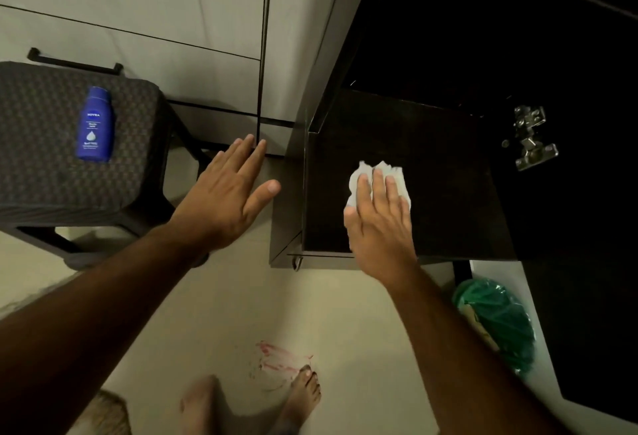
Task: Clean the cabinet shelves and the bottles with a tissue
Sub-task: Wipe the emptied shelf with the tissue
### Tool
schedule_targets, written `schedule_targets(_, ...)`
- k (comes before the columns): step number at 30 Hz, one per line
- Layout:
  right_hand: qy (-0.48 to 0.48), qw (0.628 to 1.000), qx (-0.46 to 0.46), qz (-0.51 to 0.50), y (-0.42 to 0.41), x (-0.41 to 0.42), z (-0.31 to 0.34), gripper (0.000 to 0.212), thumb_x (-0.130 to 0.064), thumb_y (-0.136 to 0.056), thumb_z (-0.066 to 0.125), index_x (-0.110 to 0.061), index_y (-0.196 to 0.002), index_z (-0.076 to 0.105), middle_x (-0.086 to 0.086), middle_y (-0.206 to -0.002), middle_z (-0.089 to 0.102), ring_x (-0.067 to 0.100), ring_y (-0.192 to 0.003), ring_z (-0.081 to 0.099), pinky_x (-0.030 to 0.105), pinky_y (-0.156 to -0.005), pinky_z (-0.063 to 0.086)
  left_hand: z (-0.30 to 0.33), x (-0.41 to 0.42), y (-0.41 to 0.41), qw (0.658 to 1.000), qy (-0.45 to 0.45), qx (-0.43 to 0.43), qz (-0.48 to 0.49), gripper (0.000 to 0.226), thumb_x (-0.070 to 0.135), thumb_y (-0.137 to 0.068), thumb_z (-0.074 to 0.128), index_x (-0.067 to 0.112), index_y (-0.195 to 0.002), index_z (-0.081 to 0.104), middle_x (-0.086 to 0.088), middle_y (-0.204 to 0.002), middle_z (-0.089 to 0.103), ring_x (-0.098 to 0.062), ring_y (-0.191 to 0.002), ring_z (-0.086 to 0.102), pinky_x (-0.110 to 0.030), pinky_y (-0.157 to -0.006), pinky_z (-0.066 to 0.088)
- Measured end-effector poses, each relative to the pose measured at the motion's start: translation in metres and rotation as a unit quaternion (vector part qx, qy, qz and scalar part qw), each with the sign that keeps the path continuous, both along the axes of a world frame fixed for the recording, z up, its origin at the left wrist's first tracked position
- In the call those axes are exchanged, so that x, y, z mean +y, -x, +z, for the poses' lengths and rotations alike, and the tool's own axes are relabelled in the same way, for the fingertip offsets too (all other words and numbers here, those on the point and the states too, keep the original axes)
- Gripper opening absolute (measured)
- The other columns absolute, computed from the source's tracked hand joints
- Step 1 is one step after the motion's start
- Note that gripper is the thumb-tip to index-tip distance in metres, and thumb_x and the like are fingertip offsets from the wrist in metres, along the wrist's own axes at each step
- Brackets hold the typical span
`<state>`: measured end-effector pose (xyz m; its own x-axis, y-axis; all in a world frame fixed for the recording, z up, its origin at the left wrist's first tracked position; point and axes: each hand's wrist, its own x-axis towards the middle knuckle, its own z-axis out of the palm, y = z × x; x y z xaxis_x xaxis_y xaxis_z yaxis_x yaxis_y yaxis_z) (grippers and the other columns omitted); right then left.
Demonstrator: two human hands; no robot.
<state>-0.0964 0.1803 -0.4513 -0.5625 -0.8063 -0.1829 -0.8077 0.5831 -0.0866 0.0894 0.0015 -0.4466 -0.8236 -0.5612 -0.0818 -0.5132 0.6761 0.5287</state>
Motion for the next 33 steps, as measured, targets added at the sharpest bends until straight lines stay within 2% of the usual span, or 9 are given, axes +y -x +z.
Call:
schedule_targets(4,-0.006,1.000,0.014,-0.015,0.046,-0.049,-0.003,0.061,-0.042,-0.102,0.019,-0.020,-0.156,-0.001,0.010,-0.163,-0.010,0.028,-0.149,-0.012,0.050,-0.121,0.003,-0.001,0.014,0.013,1.000,-0.001,0.006,0.006,0.081,0.074,-0.083,-0.001,0.025,-0.149,-0.007,-0.004,-0.162,-0.003,-0.013,-0.148,-0.006,-0.029,-0.118,-0.002)
schedule_targets(11,0.020,0.999,-0.026,0.032,0.062,-0.111,0.001,0.056,-0.045,-0.103,0.018,-0.028,-0.155,0.005,0.004,-0.163,-0.012,0.024,-0.149,-0.017,0.042,-0.118,-0.010,-0.006,0.030,0.040,1.000,0.003,0.012,0.012,0.095,0.081,-0.079,-0.007,0.022,-0.152,0.000,-0.003,-0.162,-0.001,-0.010,-0.147,-0.007,-0.027,-0.117,-0.004)
schedule_targets(15,0.026,0.993,-0.046,0.104,0.084,-0.116,0.002,0.056,-0.045,-0.103,0.020,-0.031,-0.155,0.007,0.000,-0.164,-0.010,0.020,-0.149,-0.015,0.041,-0.119,-0.010,-0.011,0.034,0.051,0.999,0.014,0.016,0.024,0.089,0.078,-0.082,-0.003,0.023,-0.152,-0.001,-0.001,-0.162,-0.002,-0.007,-0.146,-0.008,-0.026,-0.116,-0.005)
schedule_targets(18,0.033,0.991,-0.054,0.115,0.108,-0.104,0.001,0.056,-0.046,-0.103,0.019,-0.032,-0.155,0.007,-0.002,-0.164,-0.009,0.017,-0.149,-0.014,0.042,-0.121,-0.008,-0.013,0.036,0.057,0.999,0.015,0.015,0.025,0.083,0.075,-0.085,0.001,0.026,-0.151,-0.002,0.000,-0.161,-0.002,-0.007,-0.146,-0.008,-0.027,-0.117,-0.003)
schedule_targets(20,0.032,0.993,-0.057,0.094,0.131,-0.093,-0.002,0.056,-0.049,-0.102,0.018,-0.034,-0.155,0.008,-0.003,-0.164,-0.008,0.017,-0.149,-0.013,0.042,-0.121,-0.006,-0.012,0.036,0.064,0.999,0.021,0.023,0.026,0.077,0.073,-0.088,0.003,0.028,-0.150,-0.005,0.001,-0.161,-0.003,-0.006,-0.147,-0.008,-0.026,-0.116,-0.003)
schedule_targets(24,0.024,0.999,0.024,-0.008,0.185,-0.057,-0.003,0.060,-0.053,-0.097,0.013,-0.030,-0.153,0.016,0.004,-0.163,0.006,0.024,-0.150,0.003,0.047,-0.120,0.009,-0.006,0.034,0.073,0.998,0.025,0.043,0.026,0.073,0.070,-0.090,0.006,0.028,-0.150,-0.004,0.008,-0.157,-0.006,-0.004,-0.146,-0.008,-0.024,-0.116,-0.003)
schedule_targets(28,-0.021,0.994,0.005,-0.105,0.219,-0.026,0.003,0.061,-0.047,-0.102,0.021,-0.021,-0.156,0.008,0.007,-0.164,-0.001,0.028,-0.150,-0.003,0.049,-0.121,0.002,-0.006,0.030,0.065,0.998,0.017,0.049,0.038,0.073,0.069,-0.091,0.008,0.028,-0.151,-0.001,0.008,-0.158,-0.004,-0.003,-0.146,-0.007,-0.024,-0.116,-0.002)
schedule_targets(33,-0.030,0.974,-0.020,-0.225,0.195,-0.069,0.005,0.065,-0.048,-0.102,0.023,-0.016,-0.156,0.004,0.012,-0.163,-0.008,0.031,-0.149,-0.009,0.049,-0.119,-0.002,-0.012,0.016,0.058,0.997,0.006,0.034,0.063,0.086,0.075,-0.086,0.002,0.021,-0.152,0.004,0.004,-0.159,0.000,-0.007,-0.147,-0.004,-0.026,-0.117,-0.001)
